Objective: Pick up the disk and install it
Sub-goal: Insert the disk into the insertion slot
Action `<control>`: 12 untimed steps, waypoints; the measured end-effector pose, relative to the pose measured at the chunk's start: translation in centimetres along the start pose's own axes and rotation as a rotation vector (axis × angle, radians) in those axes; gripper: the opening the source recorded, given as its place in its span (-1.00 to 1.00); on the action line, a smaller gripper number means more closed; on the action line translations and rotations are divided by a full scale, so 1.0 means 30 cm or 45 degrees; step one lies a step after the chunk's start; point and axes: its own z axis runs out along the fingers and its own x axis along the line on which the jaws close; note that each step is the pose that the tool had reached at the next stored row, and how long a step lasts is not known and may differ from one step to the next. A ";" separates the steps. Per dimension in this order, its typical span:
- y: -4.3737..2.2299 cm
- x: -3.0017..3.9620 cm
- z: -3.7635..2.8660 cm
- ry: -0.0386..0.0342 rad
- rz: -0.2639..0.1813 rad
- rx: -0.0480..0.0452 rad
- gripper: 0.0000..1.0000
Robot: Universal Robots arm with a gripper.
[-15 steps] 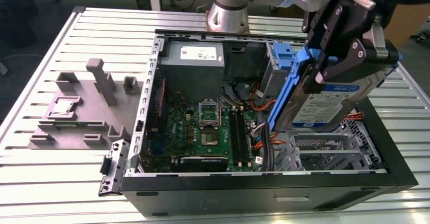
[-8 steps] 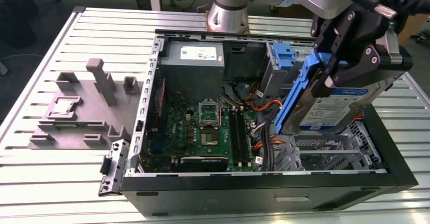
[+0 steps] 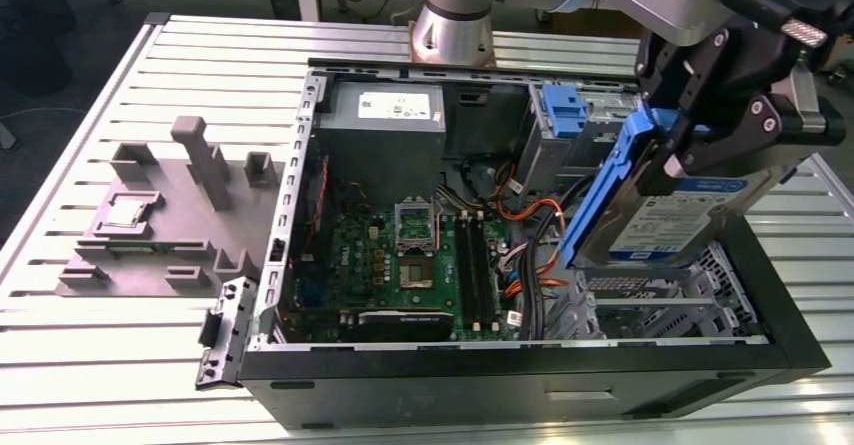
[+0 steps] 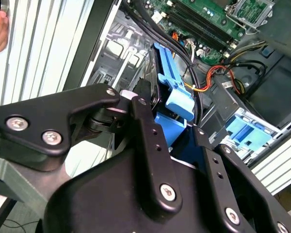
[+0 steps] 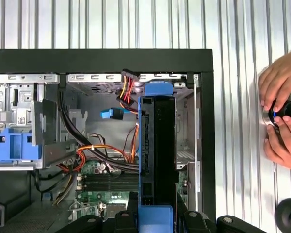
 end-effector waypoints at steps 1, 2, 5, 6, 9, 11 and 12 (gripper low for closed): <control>0.005 -0.001 0.001 0.0002 0.000 0.000 -0.26; 0.010 -0.001 0.002 0.0002 0.000 0.000 -0.26; 0.023 -0.007 0.006 0.0000 0.000 0.000 -0.26; 0.027 -0.010 0.007 0.0001 0.000 0.000 -0.26; 0.040 -0.021 0.011 -0.0001 0.000 0.000 -0.26; 0.045 -0.026 0.014 0.0000 0.001 0.000 -0.26; 0.048 -0.026 0.017 0.0003 0.001 0.000 -0.26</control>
